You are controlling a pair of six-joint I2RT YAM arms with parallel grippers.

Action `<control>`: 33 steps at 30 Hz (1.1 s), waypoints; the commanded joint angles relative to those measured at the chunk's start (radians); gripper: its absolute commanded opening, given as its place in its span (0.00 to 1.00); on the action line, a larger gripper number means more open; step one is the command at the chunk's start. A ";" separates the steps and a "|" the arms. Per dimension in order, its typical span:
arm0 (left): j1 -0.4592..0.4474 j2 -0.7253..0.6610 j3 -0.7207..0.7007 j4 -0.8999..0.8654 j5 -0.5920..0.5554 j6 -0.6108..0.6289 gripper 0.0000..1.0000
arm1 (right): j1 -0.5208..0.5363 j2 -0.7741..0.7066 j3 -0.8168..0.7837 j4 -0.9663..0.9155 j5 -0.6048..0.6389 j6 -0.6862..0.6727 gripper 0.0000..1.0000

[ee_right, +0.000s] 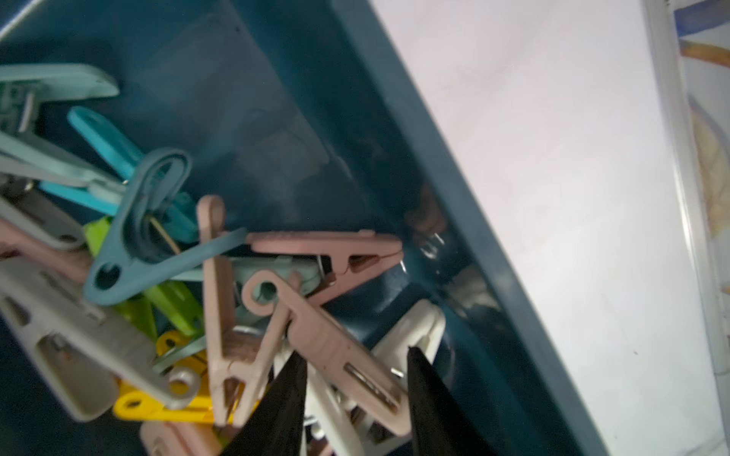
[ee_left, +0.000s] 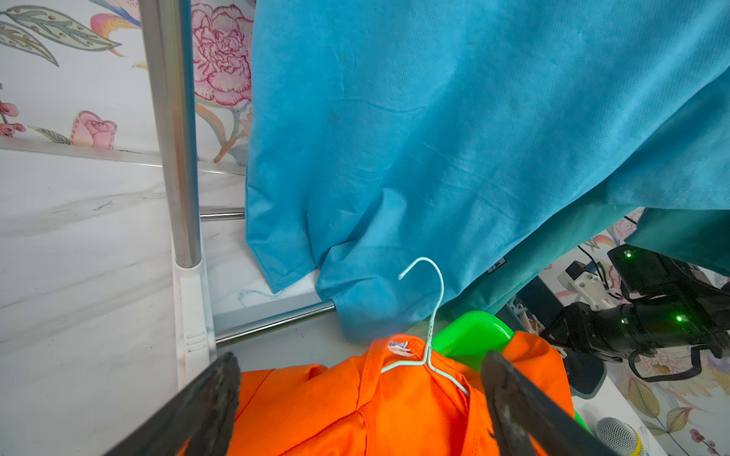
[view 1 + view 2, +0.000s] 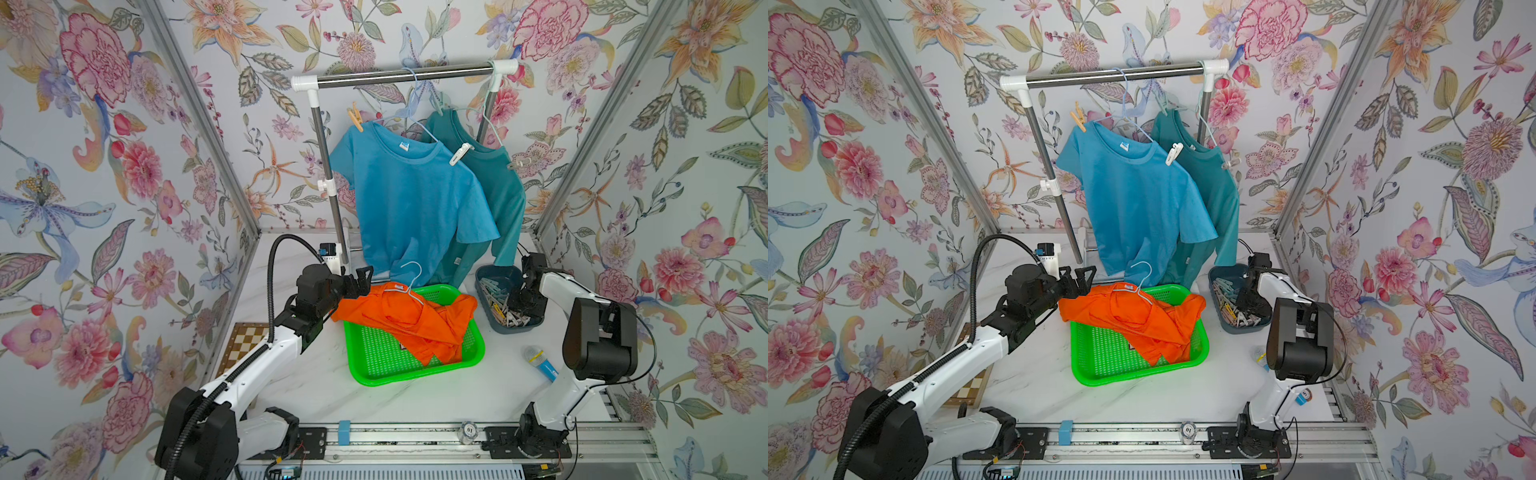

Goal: Use clothespins to secure the t-shirt on both sides of the hanger
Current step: Pick up the clothespin from the storage box.

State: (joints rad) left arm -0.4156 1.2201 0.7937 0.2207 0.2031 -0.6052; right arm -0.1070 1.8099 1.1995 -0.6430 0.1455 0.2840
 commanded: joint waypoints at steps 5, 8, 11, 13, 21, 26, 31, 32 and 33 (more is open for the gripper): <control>-0.005 0.027 0.030 0.003 0.029 0.022 0.96 | -0.012 0.050 0.074 -0.028 0.001 -0.075 0.35; -0.005 0.030 0.026 0.004 0.034 0.015 0.95 | -0.016 0.064 0.092 -0.027 -0.025 -0.084 0.28; -0.006 0.030 0.021 0.005 0.035 0.009 0.95 | -0.017 0.053 0.095 -0.027 -0.038 -0.082 0.21; -0.005 0.030 0.019 0.006 0.034 0.005 0.95 | -0.017 0.038 0.091 -0.027 -0.048 -0.082 0.12; -0.005 0.029 0.029 0.002 0.041 0.002 0.95 | -0.017 -0.061 0.087 -0.032 -0.061 -0.081 0.06; -0.006 0.007 0.020 0.006 0.044 0.002 0.94 | -0.018 -0.156 0.082 -0.045 -0.063 -0.078 0.01; -0.014 -0.011 0.009 0.031 0.090 -0.005 0.94 | -0.012 -0.325 0.014 -0.032 -0.148 -0.054 0.00; -0.021 -0.015 0.007 0.037 0.098 -0.006 0.95 | -0.004 -0.378 -0.013 -0.016 -0.187 -0.048 0.00; -0.027 -0.018 0.006 0.042 0.107 -0.004 0.96 | 0.008 -0.428 -0.038 0.002 -0.212 -0.039 0.00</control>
State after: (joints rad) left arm -0.4240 1.2373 0.7948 0.2253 0.2607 -0.6060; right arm -0.1173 1.4967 1.2163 -0.6495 0.0273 0.2169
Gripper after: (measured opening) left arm 0.952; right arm 0.048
